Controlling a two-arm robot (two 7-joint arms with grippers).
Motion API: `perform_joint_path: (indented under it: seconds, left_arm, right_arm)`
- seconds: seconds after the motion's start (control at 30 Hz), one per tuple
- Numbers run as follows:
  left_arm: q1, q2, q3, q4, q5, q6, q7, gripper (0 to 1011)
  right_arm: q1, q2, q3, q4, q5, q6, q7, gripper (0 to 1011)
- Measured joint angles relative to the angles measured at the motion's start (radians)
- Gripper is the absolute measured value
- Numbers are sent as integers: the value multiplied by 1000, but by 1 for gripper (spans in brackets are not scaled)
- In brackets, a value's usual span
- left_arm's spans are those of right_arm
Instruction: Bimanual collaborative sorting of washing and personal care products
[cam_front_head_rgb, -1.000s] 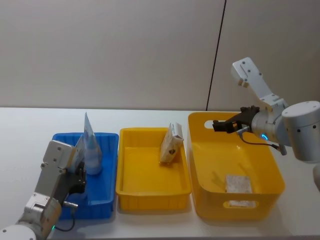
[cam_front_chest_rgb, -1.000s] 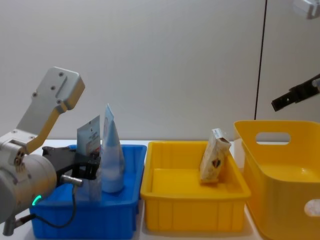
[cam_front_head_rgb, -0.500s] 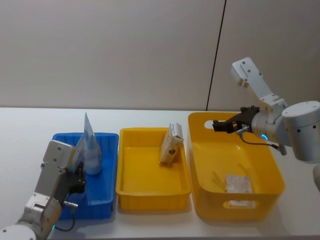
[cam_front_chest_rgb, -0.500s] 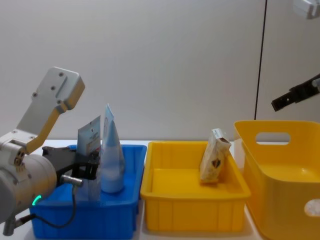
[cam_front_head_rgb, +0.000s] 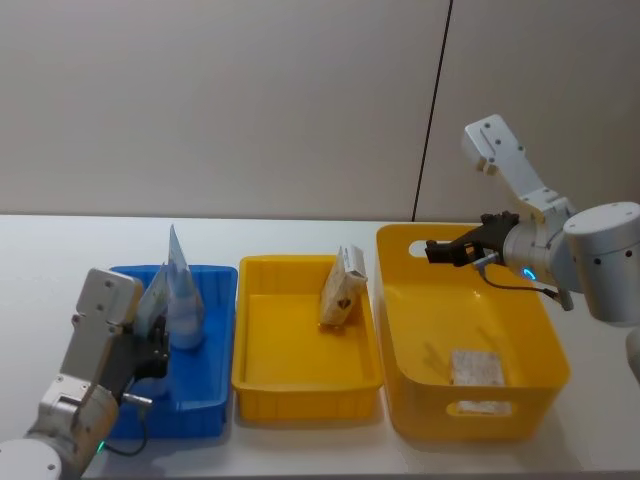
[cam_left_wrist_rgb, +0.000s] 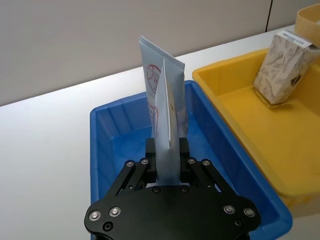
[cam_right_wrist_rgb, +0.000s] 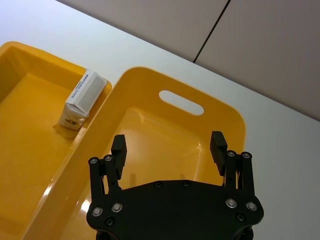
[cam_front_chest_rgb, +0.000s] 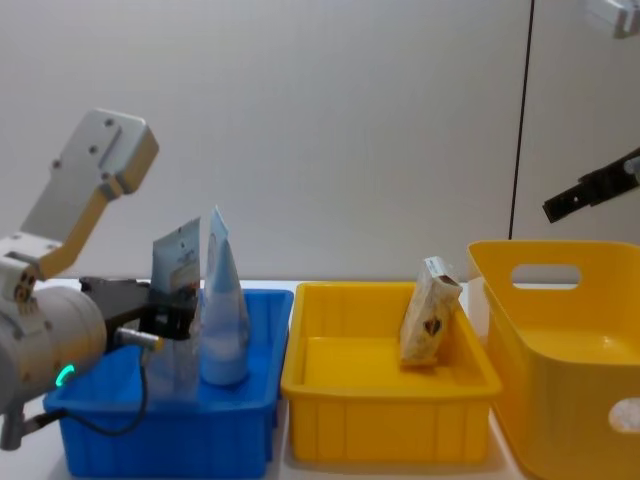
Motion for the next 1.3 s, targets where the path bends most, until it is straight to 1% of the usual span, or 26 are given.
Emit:
perform_joint_path:
  seconds: [0.13,0.33,0.37,0.43,0.5,0.77,0.8,0.83,0.87,0.9,0.97,1.0,1.07,1.1,1.13,1.17,1.2,1.23,1.27,1.3]
  left_arm:
    - [7,-3,-18,-22,-24,15,-12,222]
    - [22,-11,-59,-66,-81,41,-42,222]
    - [22,-11,-59,-66,-81,41,-42,222]
    - [29,-16,-78,-88,-108,53,-55,222]
    - [33,-19,-88,-99,-122,58,-62,222]
    - [51,-36,-140,-153,-203,89,-99,222]
    - [54,-40,-151,-165,-223,96,-107,222]
    - [56,-42,-155,-169,-231,100,-110,222]
    - [57,-44,-158,-173,-240,103,-113,222]
    - [60,-48,-170,-186,-260,111,-121,222]
    - [63,-52,-179,-197,-278,117,-127,222]
    - [65,-56,-188,-208,-298,125,-133,222]
    - [67,-62,-197,-220,-316,132,-140,222]
    - [69,-66,-205,-231,-337,140,-145,222]
    - [70,-69,-209,-236,-343,144,-148,222]
    - [71,-74,-217,-248,-364,152,-155,222]
    - [71,-74,-217,-248,-364,152,-155,222]
    - [72,-78,-224,-259,-380,159,-160,222]
    - [73,-84,-232,-271,-405,170,-168,222]
    - [73,-84,-232,-271,-405,170,-168,222]
  right_arm:
    - [0,0,0,0,0,0,0,1004]
    - [0,0,0,0,0,0,0,1004]
    - [0,0,0,0,0,0,0,1004]
    - [0,0,0,0,0,0,0,1004]
    - [0,0,0,0,0,0,0,1004]
    - [0,0,0,0,0,0,0,1004]
    - [0,0,0,1,0,-1,0,1004]
    - [0,0,0,1,0,-2,1,1004]
    - [1,0,-2,2,-1,-4,4,1004]
    - [2,0,-2,3,-1,-6,7,1004]
    - [4,0,-5,5,-1,-12,13,1004]
    - [5,0,-6,6,-1,-13,16,1004]
    - [11,2,-14,10,-1,-26,33,1004]
    - [12,3,-16,11,-1,-29,38,1004]
    - [13,4,-18,12,0,-34,46,1004]
    - [17,5,-22,14,0,-42,57,1004]
    - [18,6,-24,15,1,-47,65,1004]
    - [20,6,-26,16,1,-51,71,1004]
    - [22,7,-29,17,2,-55,77,1004]
    - [25,8,-33,18,4,-63,91,1004]
